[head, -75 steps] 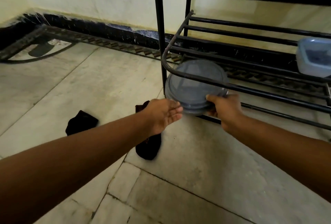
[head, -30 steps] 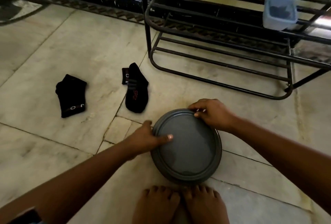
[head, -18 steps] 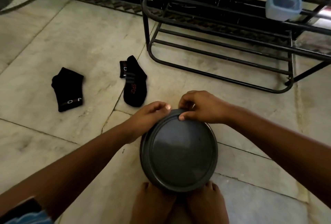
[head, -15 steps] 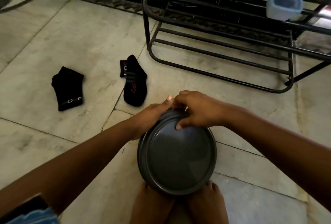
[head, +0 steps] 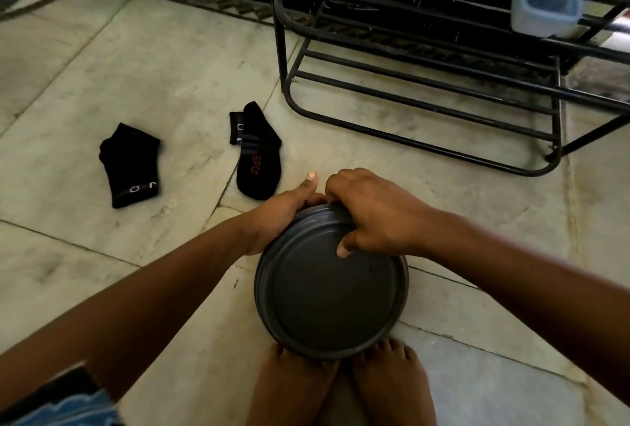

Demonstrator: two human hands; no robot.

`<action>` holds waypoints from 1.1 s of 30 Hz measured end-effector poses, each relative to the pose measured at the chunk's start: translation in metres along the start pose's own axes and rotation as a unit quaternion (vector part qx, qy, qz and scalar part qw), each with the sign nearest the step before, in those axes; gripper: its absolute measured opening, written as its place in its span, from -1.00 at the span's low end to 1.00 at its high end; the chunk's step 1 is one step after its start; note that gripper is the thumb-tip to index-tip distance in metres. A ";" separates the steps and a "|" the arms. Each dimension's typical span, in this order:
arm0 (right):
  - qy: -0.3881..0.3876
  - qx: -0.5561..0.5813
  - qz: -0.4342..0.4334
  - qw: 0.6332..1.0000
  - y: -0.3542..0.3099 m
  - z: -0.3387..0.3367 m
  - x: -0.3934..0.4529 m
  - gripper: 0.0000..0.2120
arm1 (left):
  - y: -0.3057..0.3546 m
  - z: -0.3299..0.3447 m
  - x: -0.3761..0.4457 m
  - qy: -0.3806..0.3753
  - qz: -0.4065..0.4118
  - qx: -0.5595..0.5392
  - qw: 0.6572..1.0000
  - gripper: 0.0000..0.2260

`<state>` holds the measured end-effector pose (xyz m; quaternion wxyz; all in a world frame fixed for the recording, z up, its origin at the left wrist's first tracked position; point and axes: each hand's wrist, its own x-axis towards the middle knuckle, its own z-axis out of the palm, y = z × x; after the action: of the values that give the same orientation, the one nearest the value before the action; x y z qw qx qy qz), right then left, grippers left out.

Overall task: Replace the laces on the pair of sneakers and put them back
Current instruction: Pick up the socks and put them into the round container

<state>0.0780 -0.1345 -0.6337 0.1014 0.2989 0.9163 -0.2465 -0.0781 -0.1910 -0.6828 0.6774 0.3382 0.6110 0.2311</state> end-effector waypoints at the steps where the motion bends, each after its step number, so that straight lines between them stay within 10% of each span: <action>1: 0.002 -0.001 -0.004 1.000 -0.002 0.001 -0.001 -0.47 | 0.000 -0.002 0.000 -0.003 -0.009 0.023 1.000 -0.57; 13: 0.001 -0.017 -0.004 1.000 -0.012 0.004 -0.013 -0.43 | -0.003 -0.004 0.000 -0.026 0.027 -0.003 0.999 -0.81; 22: 0.035 -0.013 -0.047 0.998 -0.014 0.002 -0.039 -0.51 | -0.015 -0.002 0.006 -0.035 0.000 -0.060 0.998 -0.54; 33: -0.146 0.224 0.002 0.964 0.050 -0.028 -0.058 -0.77 | -0.078 -0.014 0.014 0.227 0.085 -0.091 0.966 -0.77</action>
<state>0.1535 -0.1143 -0.6097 0.1653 0.2769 0.8124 -0.4858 -0.0976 -0.2303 -0.7500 0.5268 0.2643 0.6943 0.4130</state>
